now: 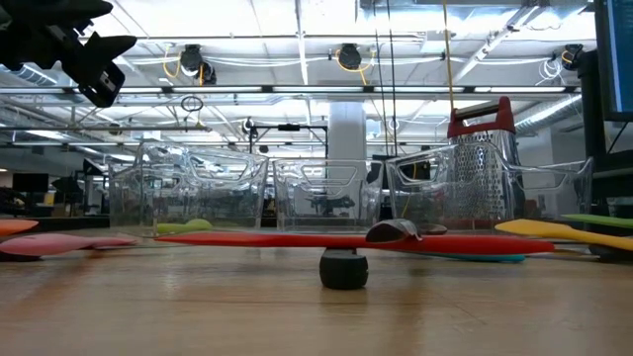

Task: Pick & Place Kitchen Items
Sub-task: Put the right red serving spoon into the left bin

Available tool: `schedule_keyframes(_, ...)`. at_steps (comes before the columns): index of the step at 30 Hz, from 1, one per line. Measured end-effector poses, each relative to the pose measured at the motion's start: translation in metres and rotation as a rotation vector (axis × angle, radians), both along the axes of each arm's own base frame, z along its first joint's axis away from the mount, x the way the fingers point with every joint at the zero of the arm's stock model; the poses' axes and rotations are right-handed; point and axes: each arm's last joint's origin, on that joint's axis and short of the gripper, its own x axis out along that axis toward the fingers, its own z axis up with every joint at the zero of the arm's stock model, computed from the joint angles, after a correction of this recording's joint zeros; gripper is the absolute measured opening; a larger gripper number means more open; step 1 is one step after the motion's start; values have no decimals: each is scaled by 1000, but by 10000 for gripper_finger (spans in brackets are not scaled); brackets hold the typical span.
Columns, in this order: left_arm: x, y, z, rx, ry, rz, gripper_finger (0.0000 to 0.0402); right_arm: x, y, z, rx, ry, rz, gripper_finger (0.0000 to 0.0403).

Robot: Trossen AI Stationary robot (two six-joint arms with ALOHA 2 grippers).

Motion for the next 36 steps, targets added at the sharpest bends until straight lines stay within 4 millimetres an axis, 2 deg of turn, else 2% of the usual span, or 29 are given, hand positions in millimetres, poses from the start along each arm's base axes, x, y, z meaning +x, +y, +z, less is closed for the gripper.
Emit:
schedule_keyframes(5,0,0,0,-1,0,0,173,0,0,0,-7,0,0,112)
schedule_keyframes(12,0,0,0,-2,0,0,173,-1,-1,-1,-14,20,-45,38)
schedule_keyframes(20,0,0,0,-13,1,9,173,-1,-1,1,-1,33,-122,38)
schedule_keyframes(36,0,0,3,-45,-25,16,173,7,8,38,213,-89,-184,38)
